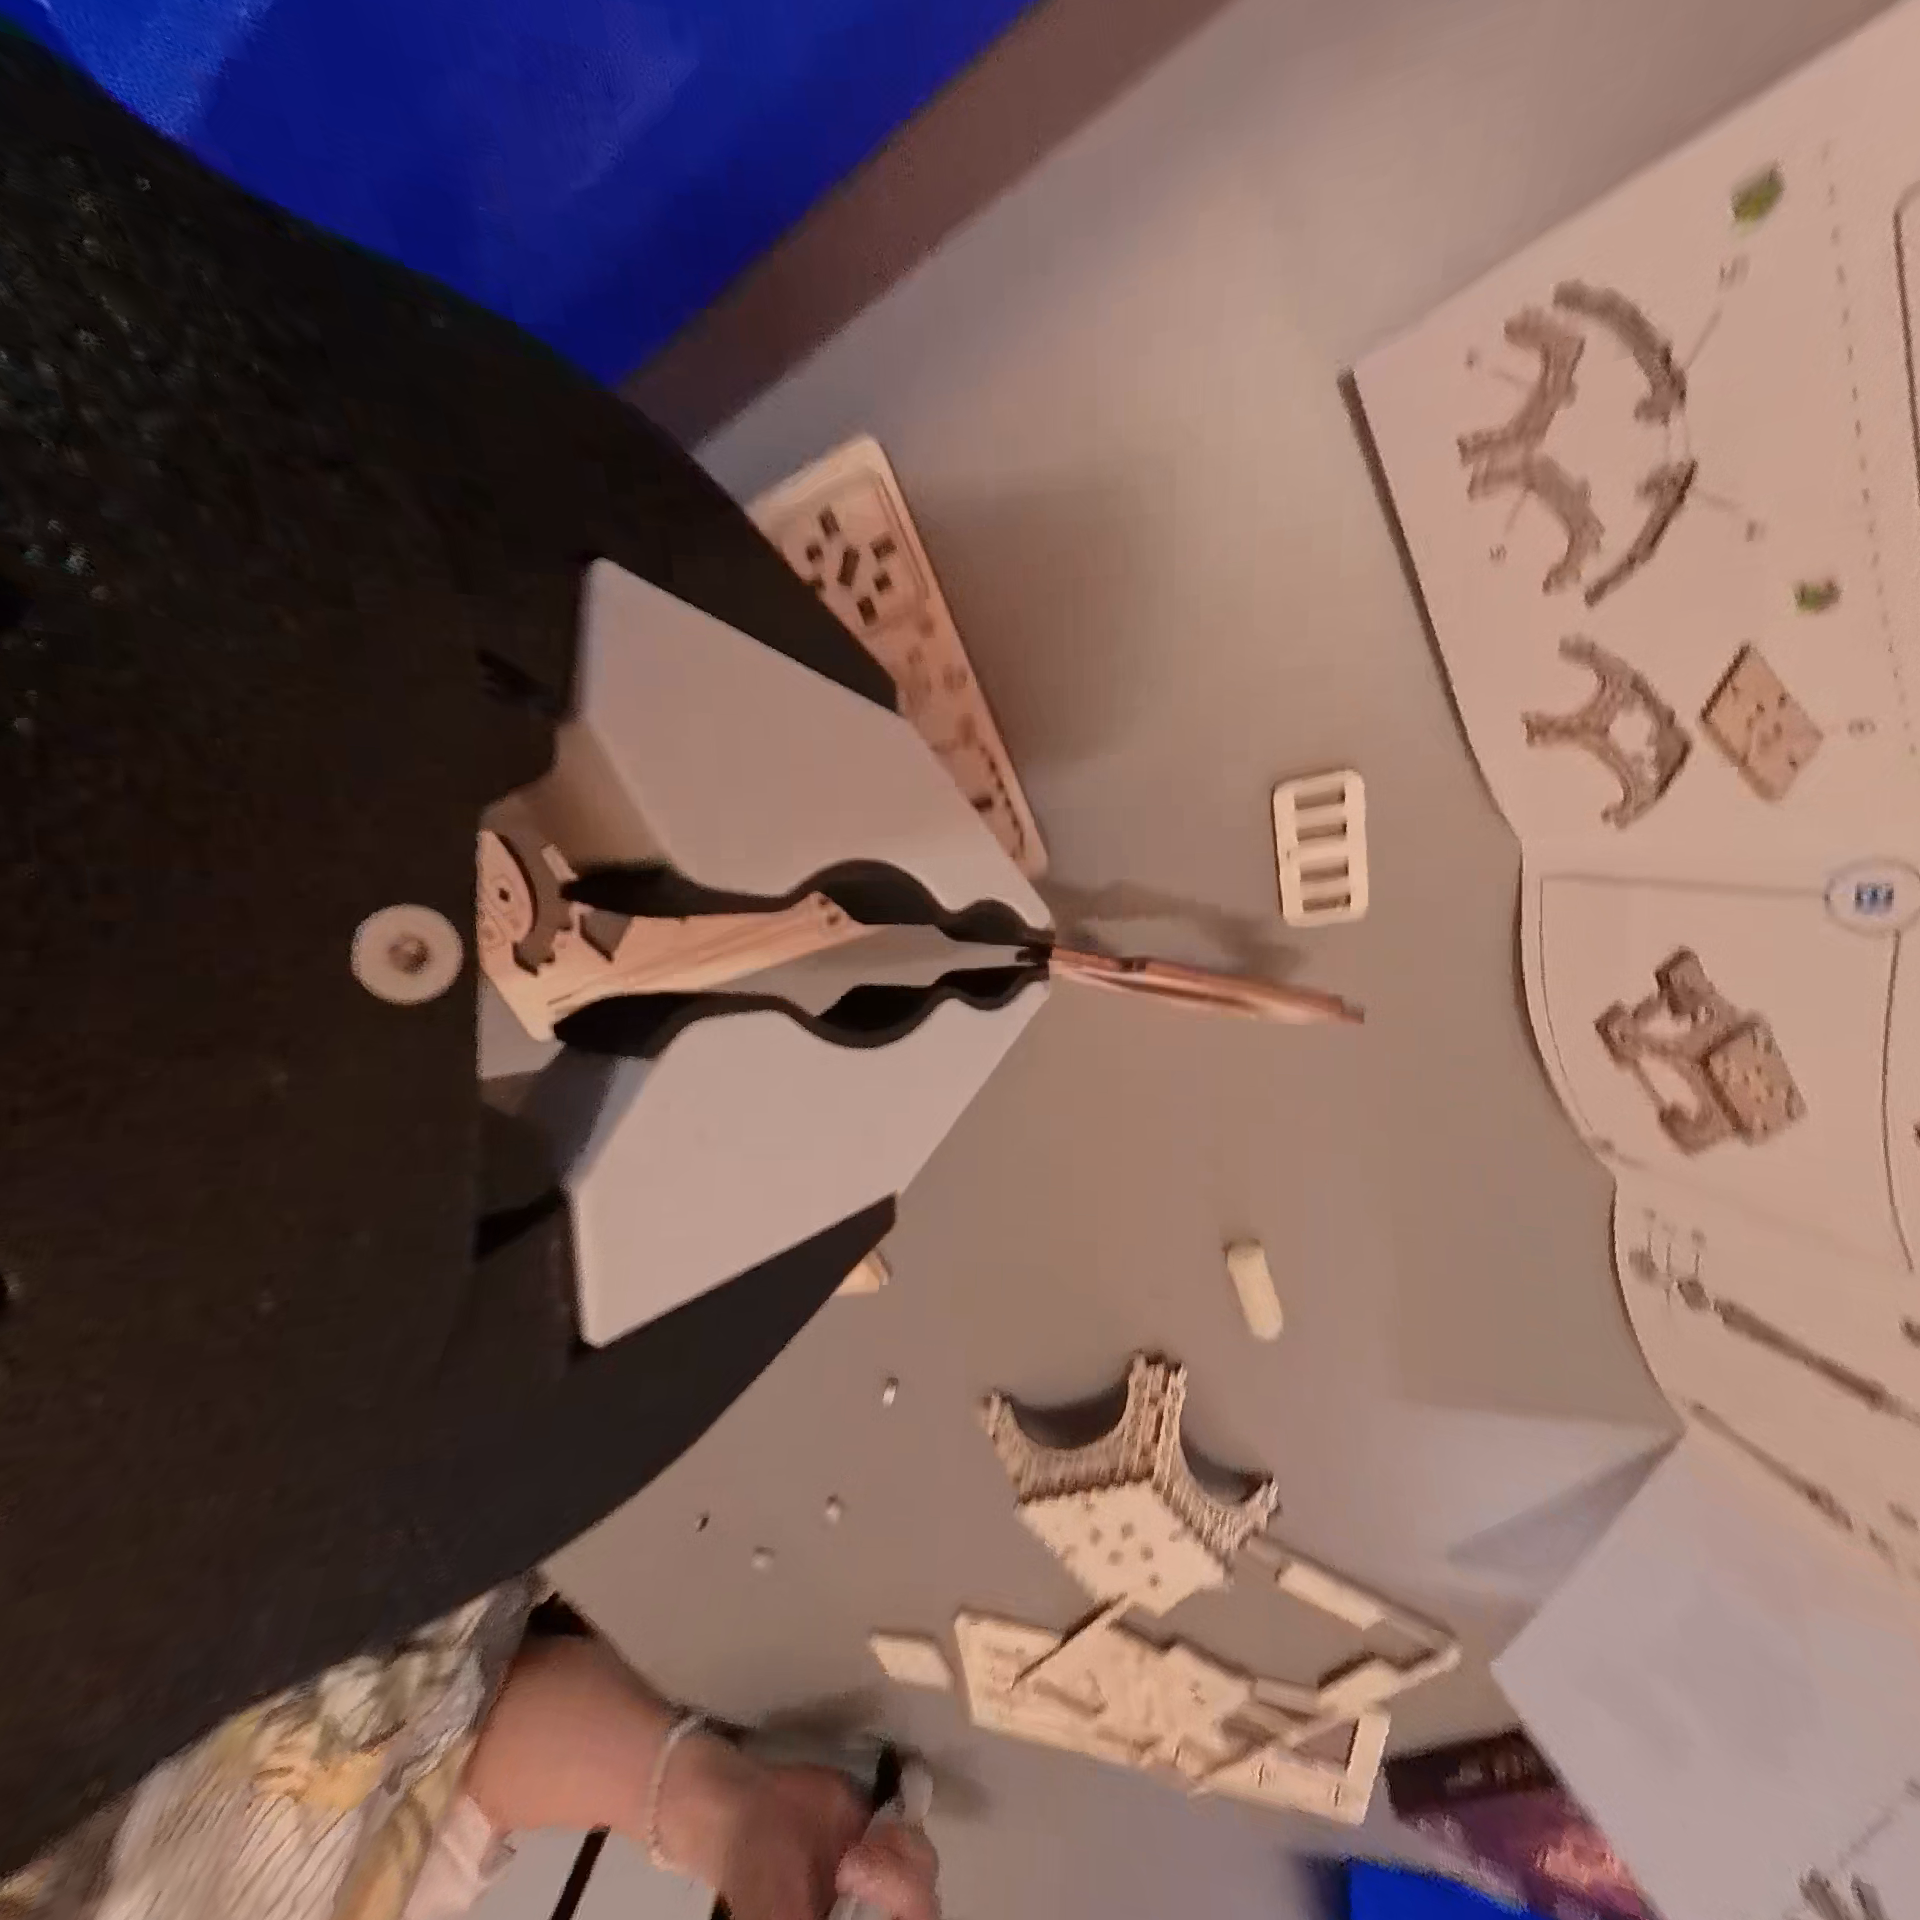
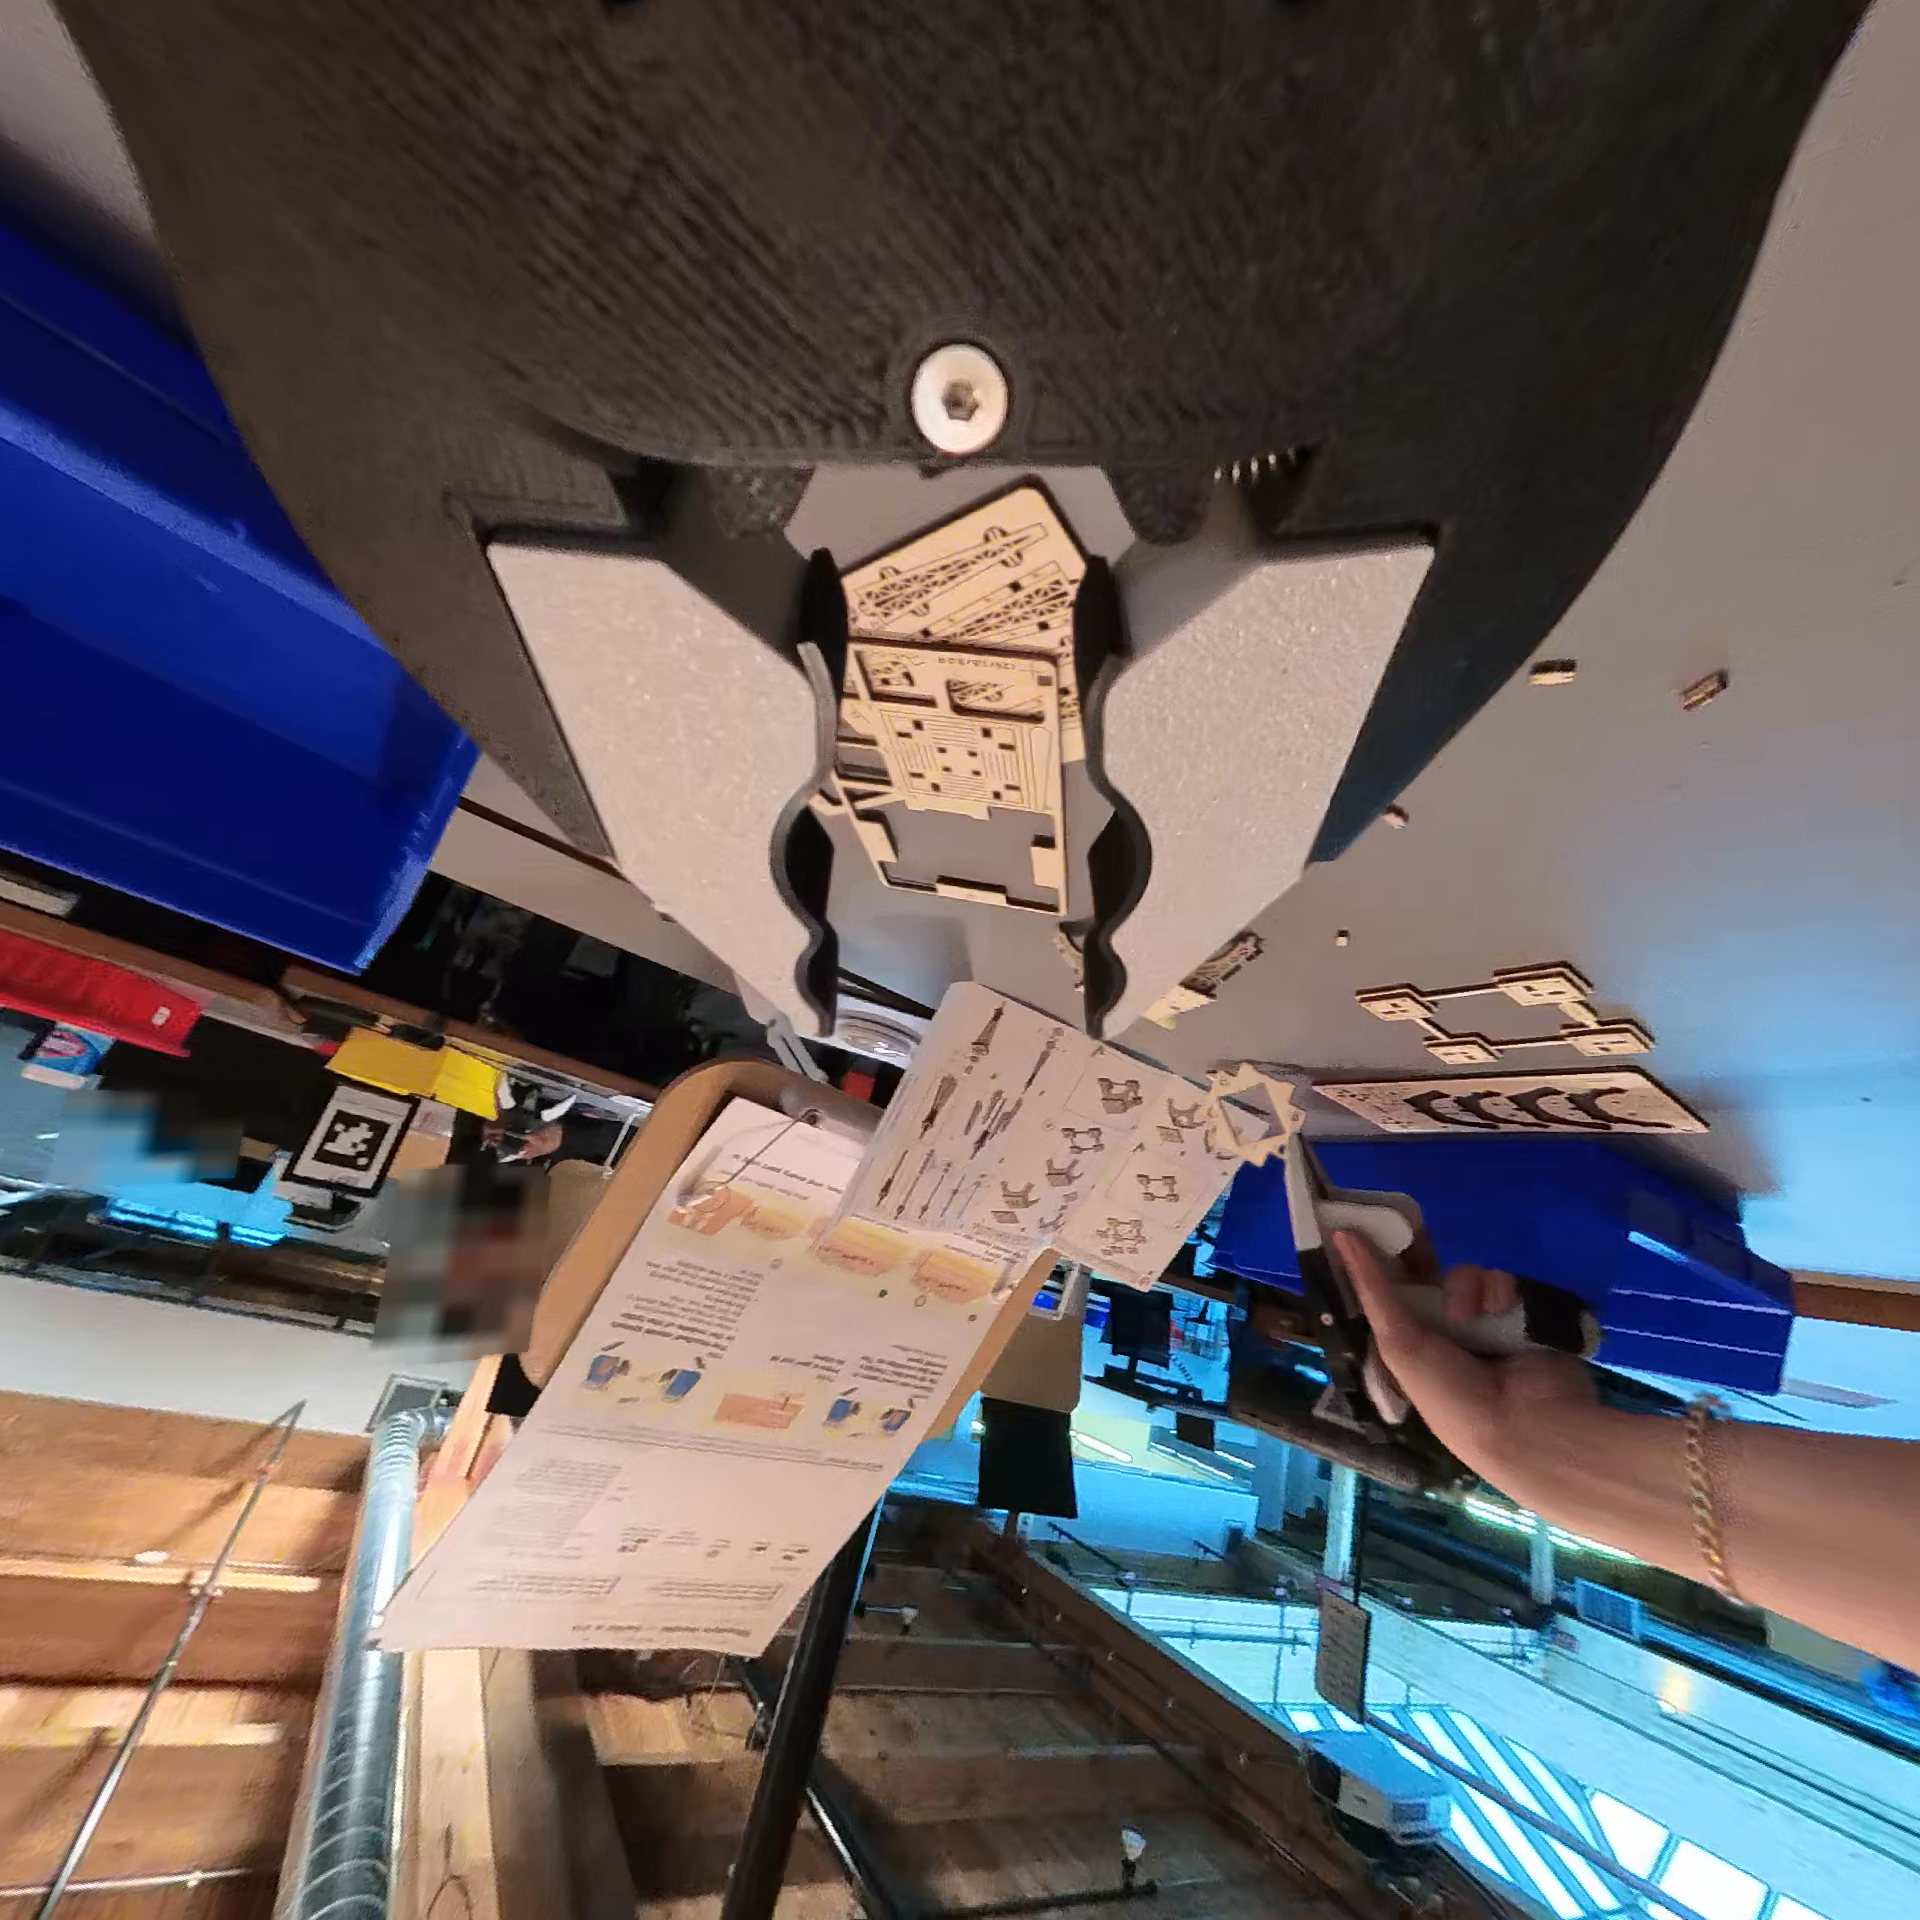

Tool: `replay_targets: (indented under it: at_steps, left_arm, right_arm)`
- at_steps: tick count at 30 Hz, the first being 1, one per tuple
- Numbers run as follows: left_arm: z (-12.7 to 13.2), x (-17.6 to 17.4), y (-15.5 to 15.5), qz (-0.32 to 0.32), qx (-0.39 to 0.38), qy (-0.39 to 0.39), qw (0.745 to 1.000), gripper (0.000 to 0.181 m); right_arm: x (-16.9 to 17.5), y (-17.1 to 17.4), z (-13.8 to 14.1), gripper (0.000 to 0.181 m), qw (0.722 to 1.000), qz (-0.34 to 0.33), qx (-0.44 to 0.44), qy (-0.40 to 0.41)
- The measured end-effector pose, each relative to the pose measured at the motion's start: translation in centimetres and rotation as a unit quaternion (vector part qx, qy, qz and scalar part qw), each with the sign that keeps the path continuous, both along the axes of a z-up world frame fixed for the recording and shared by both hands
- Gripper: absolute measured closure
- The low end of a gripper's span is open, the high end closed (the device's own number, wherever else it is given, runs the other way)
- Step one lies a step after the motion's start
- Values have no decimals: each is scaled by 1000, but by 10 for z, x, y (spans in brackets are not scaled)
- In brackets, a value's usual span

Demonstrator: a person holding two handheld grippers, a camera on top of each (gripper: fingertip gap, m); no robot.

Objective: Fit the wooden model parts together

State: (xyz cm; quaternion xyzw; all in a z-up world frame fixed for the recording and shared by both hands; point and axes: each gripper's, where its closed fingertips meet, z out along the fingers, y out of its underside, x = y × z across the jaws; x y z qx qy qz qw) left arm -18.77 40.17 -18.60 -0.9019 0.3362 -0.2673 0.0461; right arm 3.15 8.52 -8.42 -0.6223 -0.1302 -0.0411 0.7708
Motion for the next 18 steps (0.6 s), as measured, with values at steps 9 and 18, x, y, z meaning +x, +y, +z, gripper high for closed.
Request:
replay_targets:
  at_steps: [9,18]
  left_arm:
    - [-4,-33,32,29,147,137,979,145]
    - [70,34,-47,-71,411,-98,904,136]
  right_arm:
    - [3,1,0,140,1000,5,-9,17]
    - [5,-5,5,140,999,21,11,40]
